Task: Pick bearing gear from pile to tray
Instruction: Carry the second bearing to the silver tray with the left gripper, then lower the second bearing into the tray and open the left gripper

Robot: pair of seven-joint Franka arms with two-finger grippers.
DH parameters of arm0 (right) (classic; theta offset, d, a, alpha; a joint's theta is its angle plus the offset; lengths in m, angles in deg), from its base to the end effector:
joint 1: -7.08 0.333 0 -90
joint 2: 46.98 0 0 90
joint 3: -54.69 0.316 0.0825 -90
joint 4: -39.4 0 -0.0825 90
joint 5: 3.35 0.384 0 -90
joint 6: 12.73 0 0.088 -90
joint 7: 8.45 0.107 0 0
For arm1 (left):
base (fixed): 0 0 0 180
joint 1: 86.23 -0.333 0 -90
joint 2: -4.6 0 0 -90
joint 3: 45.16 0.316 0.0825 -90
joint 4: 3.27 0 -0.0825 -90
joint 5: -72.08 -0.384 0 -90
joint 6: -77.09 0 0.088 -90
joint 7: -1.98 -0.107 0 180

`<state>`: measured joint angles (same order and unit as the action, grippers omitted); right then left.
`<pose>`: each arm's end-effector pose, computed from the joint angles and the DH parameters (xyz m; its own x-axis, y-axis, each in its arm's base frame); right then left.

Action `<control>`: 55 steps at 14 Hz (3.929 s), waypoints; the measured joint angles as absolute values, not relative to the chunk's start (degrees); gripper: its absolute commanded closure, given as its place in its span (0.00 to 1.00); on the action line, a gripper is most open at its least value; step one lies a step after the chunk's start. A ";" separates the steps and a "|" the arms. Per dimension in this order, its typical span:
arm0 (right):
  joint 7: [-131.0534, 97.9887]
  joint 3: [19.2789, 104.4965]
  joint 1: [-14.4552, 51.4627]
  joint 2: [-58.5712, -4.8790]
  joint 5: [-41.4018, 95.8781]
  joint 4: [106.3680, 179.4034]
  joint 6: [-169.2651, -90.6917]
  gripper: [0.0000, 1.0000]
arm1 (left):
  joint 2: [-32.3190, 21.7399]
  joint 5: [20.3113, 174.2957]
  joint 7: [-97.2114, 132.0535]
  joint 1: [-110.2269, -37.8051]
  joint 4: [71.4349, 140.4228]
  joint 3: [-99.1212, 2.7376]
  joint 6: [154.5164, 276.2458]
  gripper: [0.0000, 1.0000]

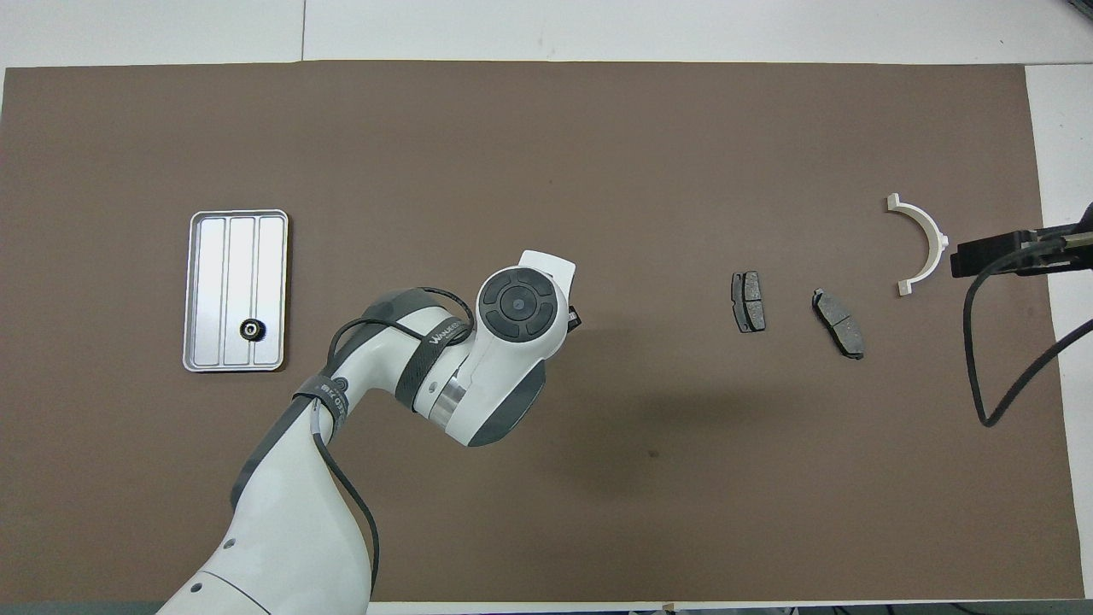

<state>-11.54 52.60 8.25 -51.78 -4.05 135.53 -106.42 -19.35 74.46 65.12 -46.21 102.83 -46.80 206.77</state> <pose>0.5338 -0.0106 0.6250 0.9984 0.0387 0.0406 0.0382 -0.9992 0.0114 0.4767 -0.4241 0.2969 0.9188 0.3925 -0.0419 0.3933 -0.9193 0.0133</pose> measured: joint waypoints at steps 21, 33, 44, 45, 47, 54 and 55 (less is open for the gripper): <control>-7.07 53.30 9.02 -52.74 -3.91 136.25 -100.23 0.00 | -7.85 73.84 13.95 -81.98 108.33 -45.48 199.21 1.00; -6.99 53.12 8.89 -52.95 -3.90 136.49 -100.24 0.00 | -12.68 70.78 9.98 -87.53 109.64 -45.45 207.10 1.00; -6.99 52.96 8.85 -53.00 -3.90 136.74 -100.24 0.00 | -14.39 70.78 9.98 -87.66 110.02 -45.50 208.85 0.82; -6.99 52.95 8.85 -53.00 -3.90 136.75 -100.24 0.00 | -14.39 70.78 9.98 -87.66 110.03 -45.50 208.85 0.65; -6.99 52.94 8.85 -53.01 -3.90 136.77 -100.24 0.00 | -14.40 70.78 9.98 -87.68 110.06 -45.50 208.86 0.30; -7.10 52.60 8.74 -53.01 -3.90 136.82 -100.24 0.00 | -13.99 70.77 9.98 -87.81 107.78 -45.56 204.63 0.00; -7.32 52.54 8.53 -53.01 -3.90 136.82 -100.24 0.00 | -13.42 70.77 9.98 -87.87 106.61 -45.56 202.51 0.00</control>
